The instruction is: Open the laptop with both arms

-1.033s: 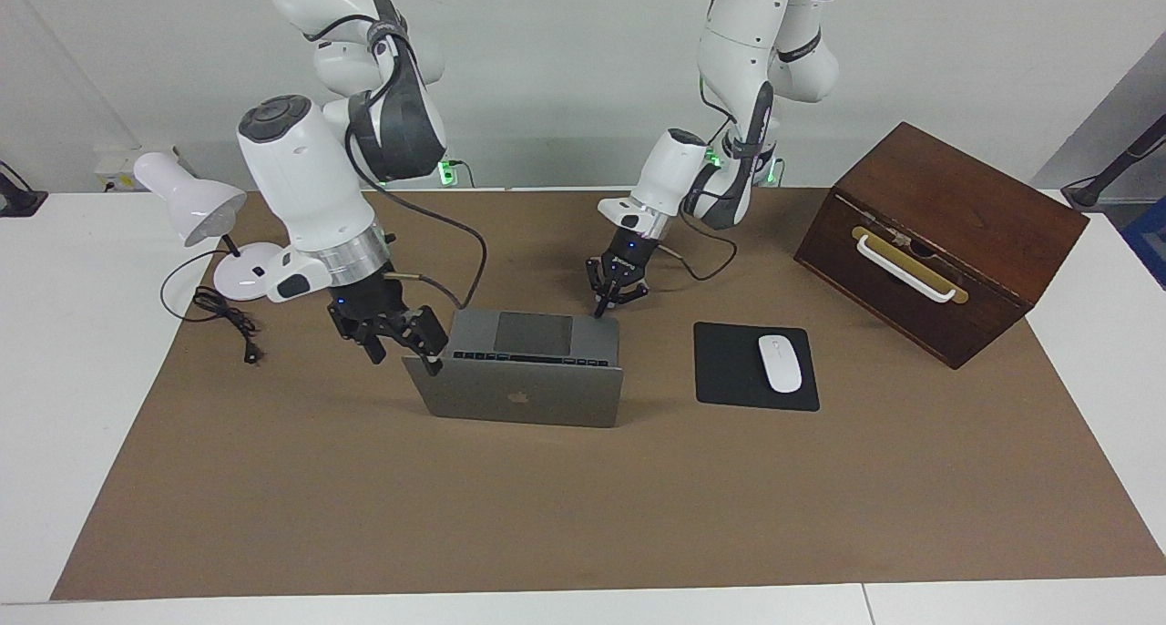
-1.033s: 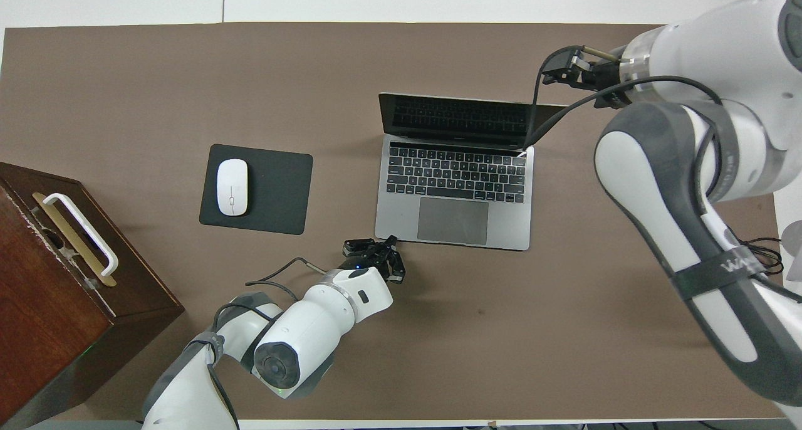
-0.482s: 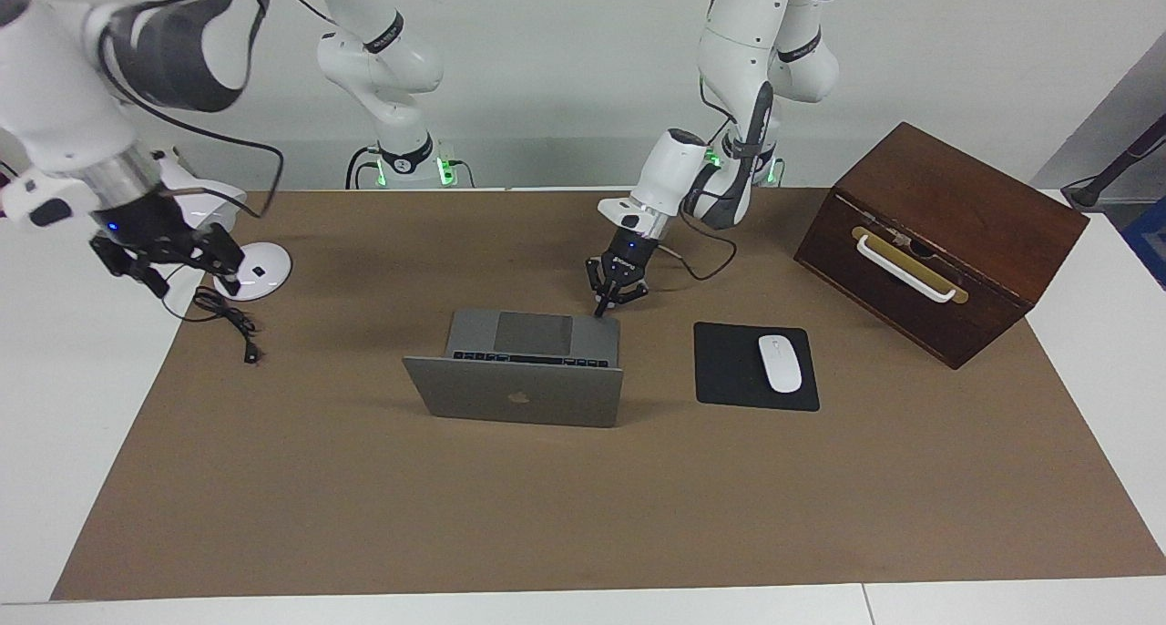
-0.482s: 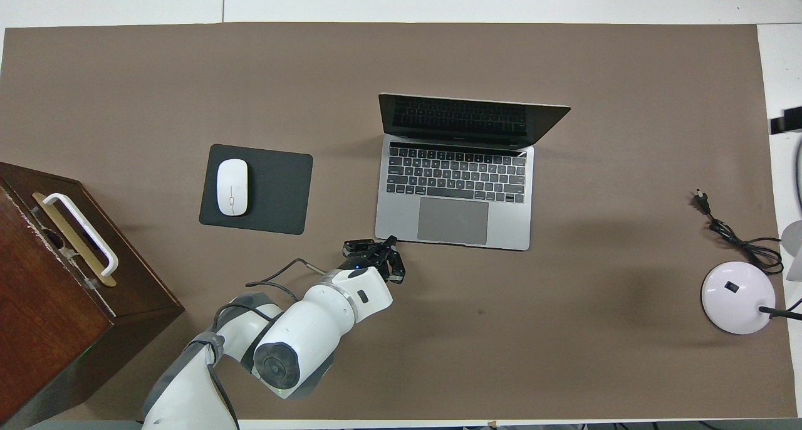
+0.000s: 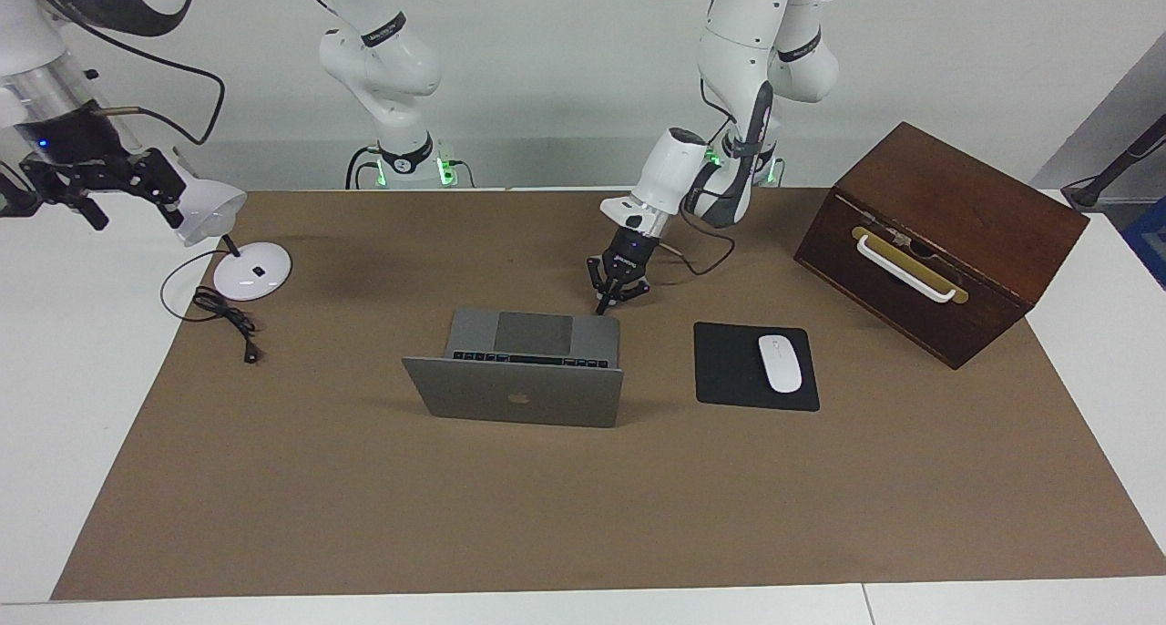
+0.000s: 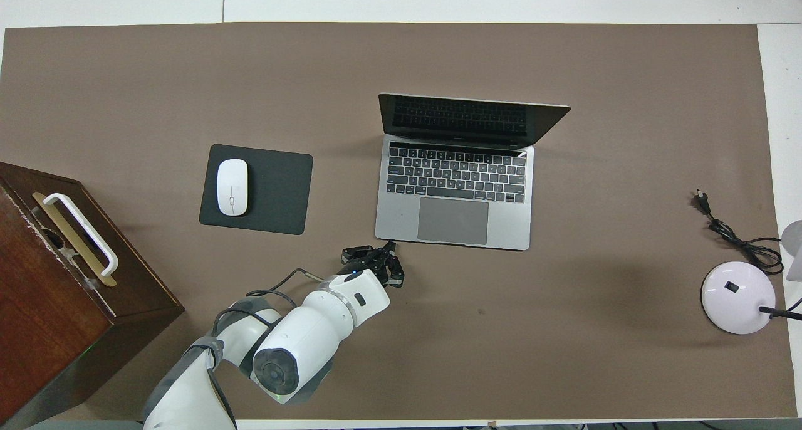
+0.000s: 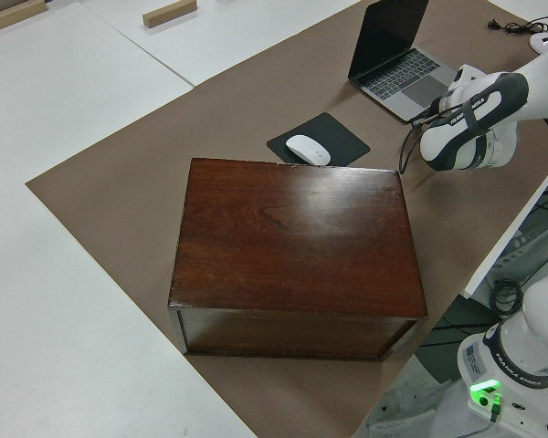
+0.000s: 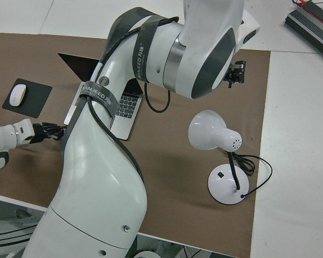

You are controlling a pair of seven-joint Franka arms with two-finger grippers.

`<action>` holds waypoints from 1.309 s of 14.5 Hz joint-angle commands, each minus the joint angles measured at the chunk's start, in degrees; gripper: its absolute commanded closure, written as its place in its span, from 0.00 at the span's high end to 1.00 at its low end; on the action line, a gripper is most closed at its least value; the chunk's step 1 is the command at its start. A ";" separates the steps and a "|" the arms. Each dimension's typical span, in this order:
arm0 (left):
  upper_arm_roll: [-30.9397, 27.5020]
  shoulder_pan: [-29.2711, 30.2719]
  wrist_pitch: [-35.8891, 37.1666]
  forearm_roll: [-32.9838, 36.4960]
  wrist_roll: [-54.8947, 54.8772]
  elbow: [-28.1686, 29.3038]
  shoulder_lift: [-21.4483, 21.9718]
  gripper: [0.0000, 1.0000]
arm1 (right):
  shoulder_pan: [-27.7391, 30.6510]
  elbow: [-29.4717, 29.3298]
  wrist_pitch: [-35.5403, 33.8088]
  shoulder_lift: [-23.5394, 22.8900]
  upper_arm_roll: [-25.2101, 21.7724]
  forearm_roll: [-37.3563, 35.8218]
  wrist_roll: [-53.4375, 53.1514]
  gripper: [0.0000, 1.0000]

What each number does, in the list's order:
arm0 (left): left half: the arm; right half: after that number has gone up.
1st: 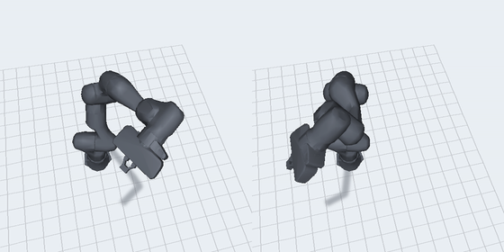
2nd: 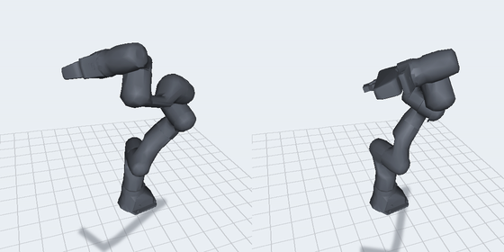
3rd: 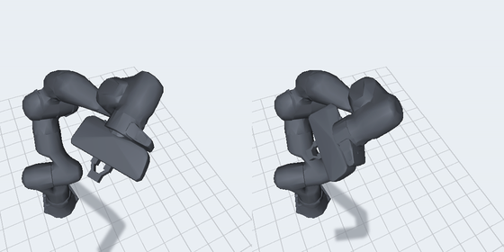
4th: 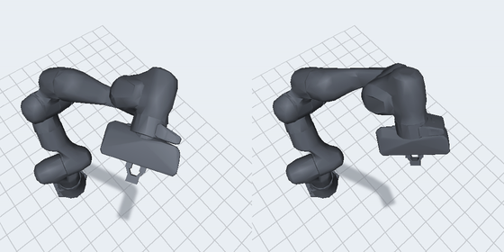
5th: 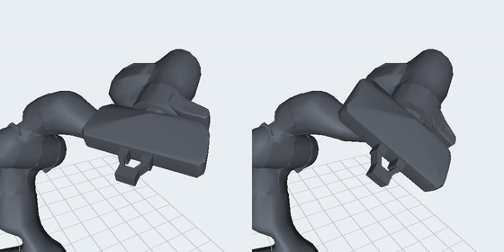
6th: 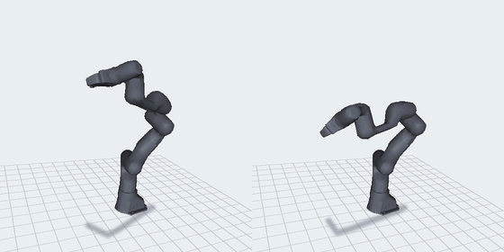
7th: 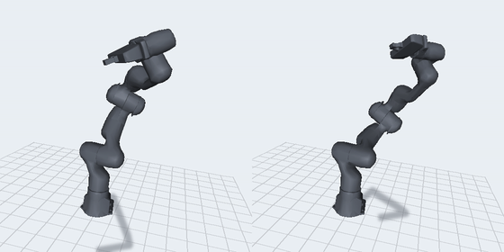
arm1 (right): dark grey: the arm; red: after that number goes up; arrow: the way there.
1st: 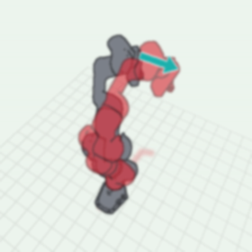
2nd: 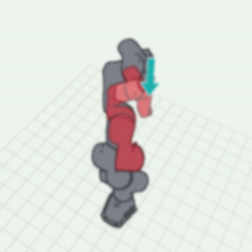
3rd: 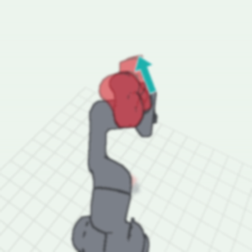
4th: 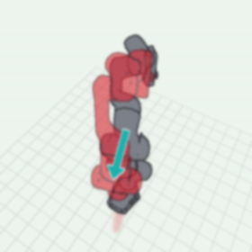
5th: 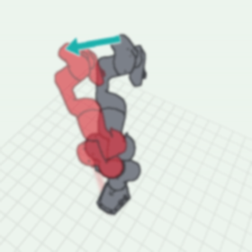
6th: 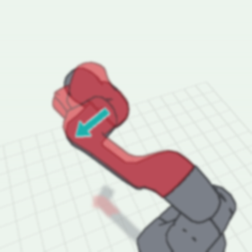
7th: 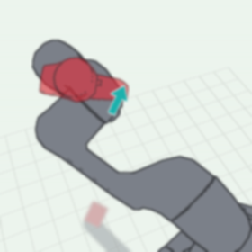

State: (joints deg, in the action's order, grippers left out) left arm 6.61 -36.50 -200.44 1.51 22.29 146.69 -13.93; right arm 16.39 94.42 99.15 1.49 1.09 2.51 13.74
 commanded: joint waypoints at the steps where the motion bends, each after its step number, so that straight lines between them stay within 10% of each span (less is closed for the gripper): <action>1: -0.02 -1.03 0.23 1.39 5.37 3.95 2.67 0.00 | -5.03 1.82 1.14 1.15 0.40 -1.72 -8.87 1.00; 12: -0.02 -1.46 33.94 -0.97 14.10 3.34 20.25 0.00 | -20.24 1.91 2.19 2.29 0.49 -0.76 -28.94 1.00; 19: -1.34 -0.51 67.19 -9.94 13.74 -6.86 27.37 0.00 | -17.45 2.79 3.16 2.20 0.14 -0.76 -16.81 1.00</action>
State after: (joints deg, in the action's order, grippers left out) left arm 5.78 -37.70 -137.57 -6.76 35.92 139.81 10.92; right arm -2.76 95.33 101.52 2.46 1.05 2.25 -5.12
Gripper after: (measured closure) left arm 0.991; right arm 0.000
